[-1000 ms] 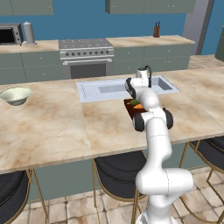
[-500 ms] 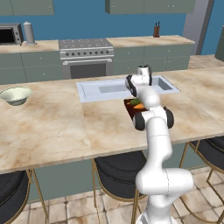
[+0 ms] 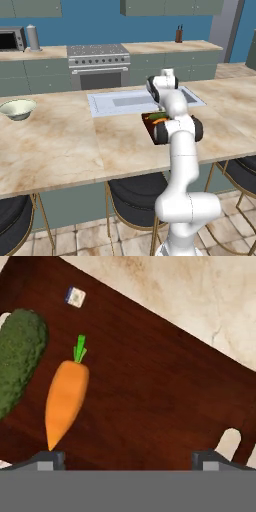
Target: Place the two vegetables and bowl onto the tray for setting up a vegetable dip station.
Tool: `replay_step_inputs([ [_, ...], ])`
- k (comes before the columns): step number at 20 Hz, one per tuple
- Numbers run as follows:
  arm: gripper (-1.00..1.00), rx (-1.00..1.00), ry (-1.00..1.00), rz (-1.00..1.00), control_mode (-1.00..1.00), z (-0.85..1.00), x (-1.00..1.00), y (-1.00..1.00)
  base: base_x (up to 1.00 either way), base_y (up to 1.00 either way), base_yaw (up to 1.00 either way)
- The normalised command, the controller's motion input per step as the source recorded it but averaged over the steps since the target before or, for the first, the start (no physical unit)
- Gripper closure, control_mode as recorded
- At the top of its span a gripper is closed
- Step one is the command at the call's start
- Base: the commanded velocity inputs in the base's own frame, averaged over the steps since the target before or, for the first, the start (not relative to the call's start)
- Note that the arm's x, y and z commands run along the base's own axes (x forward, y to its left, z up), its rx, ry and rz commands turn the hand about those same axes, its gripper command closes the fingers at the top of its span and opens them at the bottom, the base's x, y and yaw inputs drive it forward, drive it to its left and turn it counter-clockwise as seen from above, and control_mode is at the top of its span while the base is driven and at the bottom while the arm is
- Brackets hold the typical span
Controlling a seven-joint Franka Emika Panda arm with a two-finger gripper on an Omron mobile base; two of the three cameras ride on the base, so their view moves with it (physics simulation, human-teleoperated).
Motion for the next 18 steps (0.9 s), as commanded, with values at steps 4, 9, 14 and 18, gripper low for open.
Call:
replay_step_inputs([
  [4, -1.0, 0.0, -0.09, 0.17, -1.0, 0.0, -1.0, 0.2, 0.0, 0.0, 0.0],
  [9, -1.0, 0.0, -0.15, 0.19, -1.0, 0.03, -1.0, 0.24, 0.0, 0.0, 0.0],
  [14, -1.0, 0.0, -0.3, 0.21, -1.0, 0.15, -1.0, 0.2, 0.0, 0.0, 0.0],
  [18, -1.0, 0.0, -0.35, 0.22, -1.0, 0.21, -1.0, 0.13, 0.0, 0.0, 0.0],
])
